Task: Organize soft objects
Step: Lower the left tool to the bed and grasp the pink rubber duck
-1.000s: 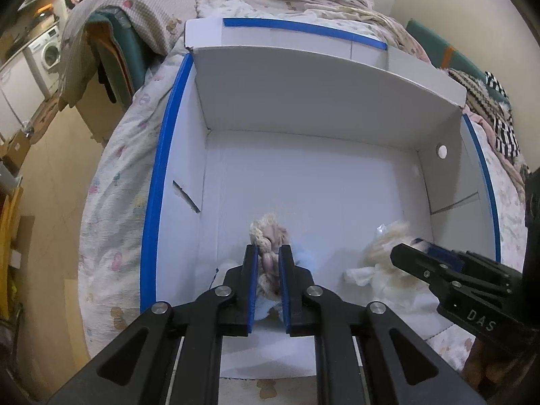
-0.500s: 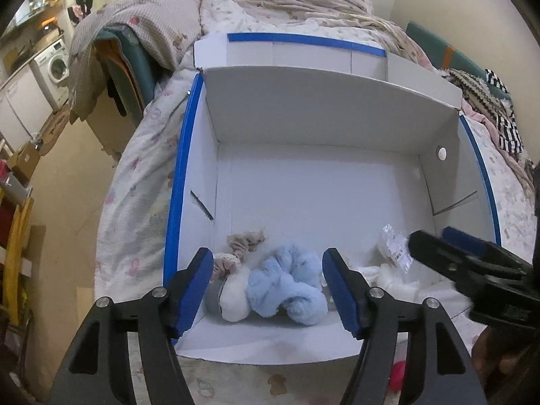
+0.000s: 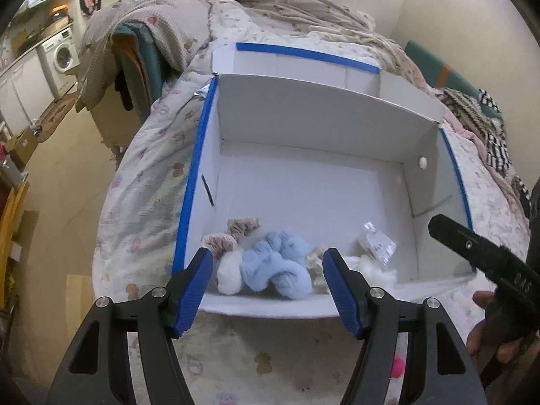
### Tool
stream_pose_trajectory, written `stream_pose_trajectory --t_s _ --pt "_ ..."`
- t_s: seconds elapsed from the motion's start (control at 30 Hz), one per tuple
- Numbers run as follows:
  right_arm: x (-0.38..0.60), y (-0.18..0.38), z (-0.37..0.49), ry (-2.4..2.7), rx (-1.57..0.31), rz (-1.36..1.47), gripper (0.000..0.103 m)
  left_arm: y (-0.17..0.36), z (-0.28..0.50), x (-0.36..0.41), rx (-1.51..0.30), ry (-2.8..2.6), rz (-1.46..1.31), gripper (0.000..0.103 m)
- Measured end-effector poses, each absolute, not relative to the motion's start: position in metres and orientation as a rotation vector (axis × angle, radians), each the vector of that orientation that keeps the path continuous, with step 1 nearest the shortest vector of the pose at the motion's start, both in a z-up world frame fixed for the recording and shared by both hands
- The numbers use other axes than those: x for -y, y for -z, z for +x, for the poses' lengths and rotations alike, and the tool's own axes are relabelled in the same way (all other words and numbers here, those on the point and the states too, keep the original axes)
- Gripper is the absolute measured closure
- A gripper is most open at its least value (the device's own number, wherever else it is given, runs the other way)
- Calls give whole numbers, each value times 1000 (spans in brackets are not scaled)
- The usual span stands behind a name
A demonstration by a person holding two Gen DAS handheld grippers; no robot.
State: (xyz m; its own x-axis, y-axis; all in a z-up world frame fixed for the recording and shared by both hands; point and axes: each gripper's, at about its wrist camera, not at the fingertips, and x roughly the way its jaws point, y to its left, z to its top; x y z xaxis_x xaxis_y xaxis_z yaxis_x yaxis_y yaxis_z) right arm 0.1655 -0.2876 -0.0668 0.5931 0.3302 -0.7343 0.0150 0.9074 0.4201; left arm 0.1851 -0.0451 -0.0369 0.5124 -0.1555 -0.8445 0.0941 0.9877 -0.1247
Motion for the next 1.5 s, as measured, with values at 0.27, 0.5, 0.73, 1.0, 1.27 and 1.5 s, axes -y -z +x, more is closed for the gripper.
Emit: stream_pose_trajectory --t_s 0.27,0.5,0.73,1.0,1.27,1.5 --pt "315 59 124 -170 -927 419 0 45 149 68 -1085 225 -107 32" --pt "348 76 84 -125 -1022 495 0 76 119 124 -1206 316 -47 32" --pt "374 106 77 -67 -1158 563 0 109 95 175 -1298 344 21 32" --pt "383 134 81 -101 -1259 663 0 144 92 213 -1400 293 73 32" --pt "388 141 84 -75 -1276 674 0 173 105 218 -1485 229 37 36" --pt "378 150 94 -79 -1310 644 0 171 115 208 -1502 246 23 62"
